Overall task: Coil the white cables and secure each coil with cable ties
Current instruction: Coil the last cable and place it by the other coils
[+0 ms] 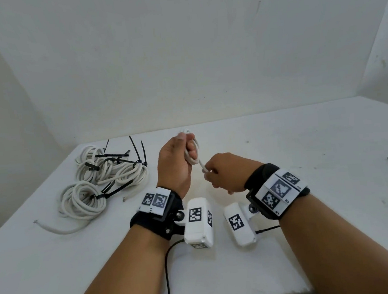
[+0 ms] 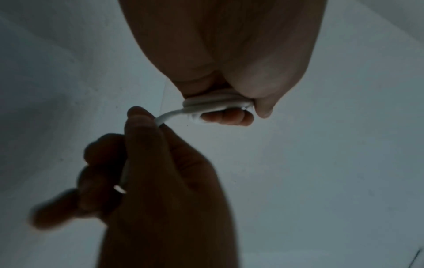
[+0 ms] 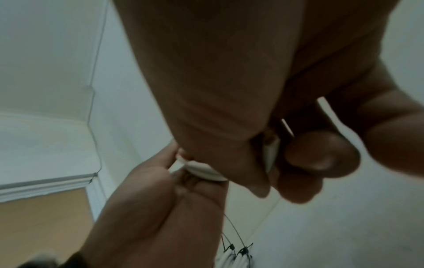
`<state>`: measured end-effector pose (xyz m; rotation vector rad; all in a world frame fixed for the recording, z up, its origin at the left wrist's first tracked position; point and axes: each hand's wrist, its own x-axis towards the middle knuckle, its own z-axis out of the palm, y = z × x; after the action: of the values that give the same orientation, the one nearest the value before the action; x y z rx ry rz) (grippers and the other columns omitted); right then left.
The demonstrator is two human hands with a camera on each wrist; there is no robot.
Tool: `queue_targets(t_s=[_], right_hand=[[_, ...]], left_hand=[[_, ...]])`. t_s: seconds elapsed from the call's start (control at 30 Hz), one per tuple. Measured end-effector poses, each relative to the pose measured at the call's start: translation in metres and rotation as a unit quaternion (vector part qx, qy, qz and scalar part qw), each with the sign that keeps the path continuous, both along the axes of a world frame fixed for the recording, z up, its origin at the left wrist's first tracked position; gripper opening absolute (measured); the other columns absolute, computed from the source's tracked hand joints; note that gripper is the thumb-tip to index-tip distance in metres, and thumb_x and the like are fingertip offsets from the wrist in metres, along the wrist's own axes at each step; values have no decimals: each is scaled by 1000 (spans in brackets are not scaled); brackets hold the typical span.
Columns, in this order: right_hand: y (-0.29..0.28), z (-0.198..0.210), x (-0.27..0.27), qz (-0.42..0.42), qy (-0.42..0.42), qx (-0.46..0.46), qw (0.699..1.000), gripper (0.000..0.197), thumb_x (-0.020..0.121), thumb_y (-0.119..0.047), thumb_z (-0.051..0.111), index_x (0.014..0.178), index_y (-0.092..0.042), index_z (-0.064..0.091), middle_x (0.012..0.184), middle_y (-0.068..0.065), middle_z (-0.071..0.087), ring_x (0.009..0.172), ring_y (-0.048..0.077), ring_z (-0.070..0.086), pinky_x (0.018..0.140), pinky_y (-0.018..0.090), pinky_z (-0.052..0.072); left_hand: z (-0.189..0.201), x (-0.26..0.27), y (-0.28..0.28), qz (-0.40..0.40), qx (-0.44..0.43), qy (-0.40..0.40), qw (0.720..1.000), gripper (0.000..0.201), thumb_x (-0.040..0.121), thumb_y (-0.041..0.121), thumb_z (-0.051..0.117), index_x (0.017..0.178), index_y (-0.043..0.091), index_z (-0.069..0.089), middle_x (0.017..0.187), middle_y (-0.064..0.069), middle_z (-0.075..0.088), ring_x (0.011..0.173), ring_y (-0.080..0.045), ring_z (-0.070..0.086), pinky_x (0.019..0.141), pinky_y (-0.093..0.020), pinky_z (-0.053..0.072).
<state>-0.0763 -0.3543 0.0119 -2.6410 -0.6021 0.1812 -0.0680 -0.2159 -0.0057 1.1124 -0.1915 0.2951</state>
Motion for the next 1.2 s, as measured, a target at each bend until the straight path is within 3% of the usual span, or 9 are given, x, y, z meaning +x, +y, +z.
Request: queue_targets(t_s=[0.13,0.27,0.43,0.57,0.7,0.83,0.97,1.13,1.2], right_hand=[[6,5,-6,-21,-91,-52,994,34,95,-30,54,64,-14,52,71,3,66,66,18,63,71,35,57],[5,10,-8,-19,-99,-43,994,35,92,-33,57,61,-23,46,65,-3,58,73,20,65,73,35,56],[-1,15,-11,-13,-20,26,999,23,90,-20,52,77,-11,67,66,-4,68,59,11,64,57,23,50],[-4,21,-10,-39,-95,17,995,27,82,-25,66,58,-15,61,58,-2,63,60,17,65,57,28,53],[-10,22,-8,-24,-133,4,991,32,77,-27,67,48,-20,55,57,-3,55,59,15,54,52,25,38],[-11,21,-9,-17,-138,18,990,27,77,-26,65,53,-16,59,56,-2,59,56,13,53,52,25,39],[-11,17,-3,-46,-184,109,976,22,70,-33,69,67,-22,50,70,-7,57,67,14,55,57,30,44],[-11,9,1,-2,-119,228,966,17,74,-26,77,87,-21,67,90,-11,71,61,-4,59,62,20,44],[-10,7,2,-12,-132,225,965,13,77,-27,77,89,-23,73,89,-13,71,63,-3,59,66,20,46]], left_hand=[[-8,0,-8,92,219,-16,971,34,98,29,52,88,-3,59,65,6,58,61,-10,52,65,-27,46],[-7,-2,-10,111,296,-6,949,29,98,30,53,83,5,57,67,4,63,58,-5,57,61,-19,47],[-2,-6,-12,138,366,-13,920,34,99,35,50,79,6,52,69,-3,65,54,-16,60,50,-24,47],[-5,-4,-14,122,444,8,888,38,98,36,47,68,12,44,60,3,52,53,-14,44,54,-27,39],[0,-10,-10,-6,463,29,886,33,95,16,37,67,9,53,53,2,58,53,-13,51,58,-26,41],[5,-18,-10,-40,450,17,892,38,98,14,30,67,7,50,52,0,54,50,-16,49,53,-20,38],[4,-14,-9,-23,429,42,902,52,104,29,27,71,-6,49,52,-1,47,50,-16,39,58,-30,33],[10,-21,-14,-33,319,107,941,65,102,54,21,66,19,62,54,-3,44,48,-15,35,50,-25,29],[11,-20,-15,-36,305,142,941,70,96,65,17,80,16,63,54,-1,43,47,-14,32,49,-25,27]])
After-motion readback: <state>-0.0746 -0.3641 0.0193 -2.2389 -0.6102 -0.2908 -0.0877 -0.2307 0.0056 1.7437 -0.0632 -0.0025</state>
